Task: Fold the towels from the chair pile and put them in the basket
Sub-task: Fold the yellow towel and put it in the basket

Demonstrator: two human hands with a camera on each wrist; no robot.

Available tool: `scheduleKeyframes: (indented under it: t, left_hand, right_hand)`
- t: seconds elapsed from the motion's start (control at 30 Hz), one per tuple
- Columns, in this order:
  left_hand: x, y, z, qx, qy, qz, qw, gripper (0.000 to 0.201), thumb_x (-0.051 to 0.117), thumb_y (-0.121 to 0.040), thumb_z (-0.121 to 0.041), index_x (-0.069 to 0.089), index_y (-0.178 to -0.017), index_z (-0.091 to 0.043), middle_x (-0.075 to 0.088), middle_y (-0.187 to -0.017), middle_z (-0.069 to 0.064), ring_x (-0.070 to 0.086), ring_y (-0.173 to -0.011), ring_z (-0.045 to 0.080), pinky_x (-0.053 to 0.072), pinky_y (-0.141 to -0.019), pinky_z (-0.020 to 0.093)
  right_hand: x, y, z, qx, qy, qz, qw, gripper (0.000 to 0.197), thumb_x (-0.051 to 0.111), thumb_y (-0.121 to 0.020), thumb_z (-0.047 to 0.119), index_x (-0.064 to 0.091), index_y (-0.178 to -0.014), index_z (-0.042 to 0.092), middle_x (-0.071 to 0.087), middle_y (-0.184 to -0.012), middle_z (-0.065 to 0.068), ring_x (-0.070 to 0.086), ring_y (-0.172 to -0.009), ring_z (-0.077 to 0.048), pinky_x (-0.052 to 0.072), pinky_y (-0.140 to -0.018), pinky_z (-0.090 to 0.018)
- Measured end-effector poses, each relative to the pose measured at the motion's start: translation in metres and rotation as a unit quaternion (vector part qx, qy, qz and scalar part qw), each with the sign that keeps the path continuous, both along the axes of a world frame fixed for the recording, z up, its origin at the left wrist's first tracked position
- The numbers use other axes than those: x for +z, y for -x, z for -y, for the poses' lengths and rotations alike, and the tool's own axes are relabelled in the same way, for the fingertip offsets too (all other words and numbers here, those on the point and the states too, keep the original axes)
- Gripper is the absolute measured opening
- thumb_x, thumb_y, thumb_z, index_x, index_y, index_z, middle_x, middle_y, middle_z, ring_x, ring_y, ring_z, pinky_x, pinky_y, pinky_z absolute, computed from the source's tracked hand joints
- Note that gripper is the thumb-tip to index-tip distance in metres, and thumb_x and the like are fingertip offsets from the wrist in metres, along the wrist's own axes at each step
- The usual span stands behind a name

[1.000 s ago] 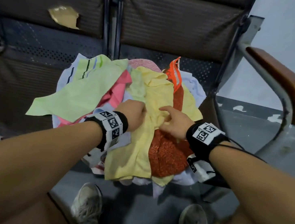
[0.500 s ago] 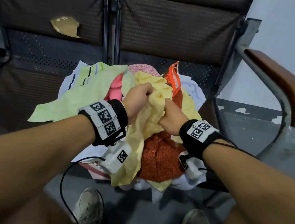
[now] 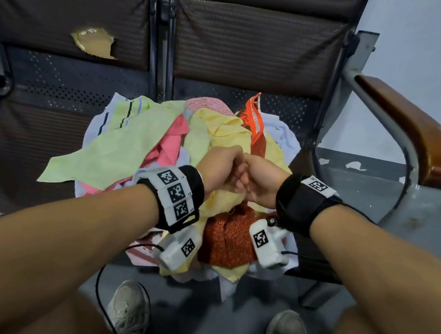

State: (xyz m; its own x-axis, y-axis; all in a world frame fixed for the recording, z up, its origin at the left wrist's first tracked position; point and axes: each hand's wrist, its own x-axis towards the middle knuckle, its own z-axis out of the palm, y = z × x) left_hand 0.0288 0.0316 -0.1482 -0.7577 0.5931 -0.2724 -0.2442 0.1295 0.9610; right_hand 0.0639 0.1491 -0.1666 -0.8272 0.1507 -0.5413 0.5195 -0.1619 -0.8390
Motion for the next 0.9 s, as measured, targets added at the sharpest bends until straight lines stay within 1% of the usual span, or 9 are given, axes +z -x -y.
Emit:
scheduleKeyframes:
  t: [0.13, 0.2, 0.3, 0.43, 0.53, 0.63, 0.77, 0.83, 0.9]
  left_hand:
    - [-0.002, 0.024, 0.0, 0.096, 0.052, -0.05, 0.993, 0.021, 0.043, -0.085, -0.008, 0.056, -0.069, -0.003, 0.063, -0.067, 0.014, 0.056, -0.052, 0.025, 0.05, -0.055, 0.028]
    - [-0.013, 0.035, 0.005, 0.081, 0.146, -0.166, 0.972, 0.02, 0.046, -0.087, -0.004, 0.061, -0.1, -0.005, 0.067, -0.096, 0.013, 0.064, -0.081, 0.028, 0.054, -0.071, 0.035]
    - [-0.025, 0.047, 0.014, -0.042, 0.273, -0.36, 0.891, 0.063, 0.054, -0.081, -0.001, 0.047, -0.138, -0.026, 0.051, -0.127, 0.009, 0.052, -0.112, 0.025, 0.047, -0.094, 0.033]
    - [-0.03, 0.065, 0.007, -0.026, 0.308, -0.444, 0.841, 0.044, 0.061, -0.087, -0.016, 0.054, -0.128, -0.028, 0.049, -0.125, 0.01, 0.05, -0.115, 0.031, 0.044, -0.101, 0.042]
    - [-0.026, 0.069, -0.003, -0.002, 0.332, -0.499, 0.801, 0.023, 0.059, -0.091, -0.022, 0.058, -0.113, -0.018, 0.055, -0.114, 0.008, 0.054, -0.104, 0.031, 0.047, -0.083, 0.039]
    - [-0.015, 0.06, -0.016, 0.041, 0.275, -0.522, 0.807, 0.018, 0.049, -0.098, -0.029, 0.047, -0.083, -0.02, 0.053, -0.071, -0.003, 0.052, -0.074, 0.027, 0.03, -0.059, 0.033]
    - [0.011, 0.037, -0.041, 0.058, 0.112, -0.487, 0.864, 0.039, 0.044, -0.102, -0.033, 0.044, -0.065, -0.019, 0.049, -0.061, -0.005, 0.045, -0.064, 0.018, 0.027, -0.06, 0.033]
    - [0.023, 0.022, -0.05, 0.04, 0.023, -0.435, 0.899, 0.042, 0.047, -0.1, -0.033, 0.045, -0.061, -0.018, 0.047, -0.059, -0.007, 0.044, -0.061, 0.013, 0.034, -0.06, 0.036]
    - [0.029, 0.011, -0.055, 0.013, -0.031, -0.404, 0.914, 0.039, 0.047, -0.1, -0.035, 0.049, -0.063, -0.02, 0.051, -0.064, -0.006, 0.047, -0.064, 0.012, 0.043, -0.064, 0.039]
  right_hand:
    - [0.004, -0.004, 0.004, 0.0, -0.089, 0.009, 0.996, 0.005, 0.067, -0.09, 0.007, 0.068, -0.094, 0.005, 0.068, -0.09, -0.015, 0.067, -0.083, -0.026, 0.055, -0.077, -0.037]
    - [0.009, -0.005, 0.003, 0.003, -0.137, -0.018, 0.99, 0.01, 0.068, -0.087, 0.005, 0.061, -0.084, 0.011, 0.06, -0.085, -0.011, 0.059, -0.081, -0.027, 0.048, -0.07, -0.037]
    - [0.026, -0.006, -0.011, -0.059, -0.207, -0.117, 0.97, 0.015, 0.061, -0.085, 0.006, 0.056, -0.073, 0.013, 0.05, -0.074, -0.005, 0.045, -0.072, -0.021, 0.036, -0.063, -0.032]
    - [0.041, -0.024, -0.046, -0.195, -0.262, -0.182, 0.927, 0.043, 0.051, -0.08, 0.005, 0.051, -0.041, 0.022, 0.044, -0.048, 0.016, 0.039, -0.048, -0.002, 0.032, -0.052, -0.024]
    - [0.047, -0.036, -0.07, -0.31, -0.278, -0.186, 0.89, 0.021, 0.044, -0.078, 0.022, 0.047, -0.059, 0.017, 0.045, -0.066, 0.003, 0.04, -0.062, -0.014, 0.034, -0.063, -0.035]
    - [0.046, -0.044, -0.077, -0.307, -0.328, -0.19, 0.873, 0.027, 0.042, -0.072, 0.041, 0.044, -0.056, 0.019, 0.044, -0.063, 0.003, 0.039, -0.064, -0.017, 0.033, -0.064, -0.037]
    - [0.025, -0.044, -0.065, -0.048, -0.396, -0.194, 0.896, 0.029, 0.076, -0.066, 0.06, 0.071, -0.083, 0.037, 0.071, -0.077, 0.016, 0.066, -0.074, 0.0, 0.056, -0.07, -0.028]
    - [0.016, -0.039, -0.059, 0.033, -0.341, -0.206, 0.917, 0.051, 0.086, -0.071, 0.043, 0.067, -0.115, 0.027, 0.074, -0.104, 0.009, 0.068, -0.1, -0.005, 0.056, -0.089, -0.03]
    - [0.009, -0.036, -0.056, 0.064, -0.351, -0.183, 0.916, 0.033, 0.079, -0.084, 0.026, 0.066, -0.114, 0.023, 0.07, -0.104, 0.011, 0.066, -0.101, -0.008, 0.055, -0.09, -0.029]
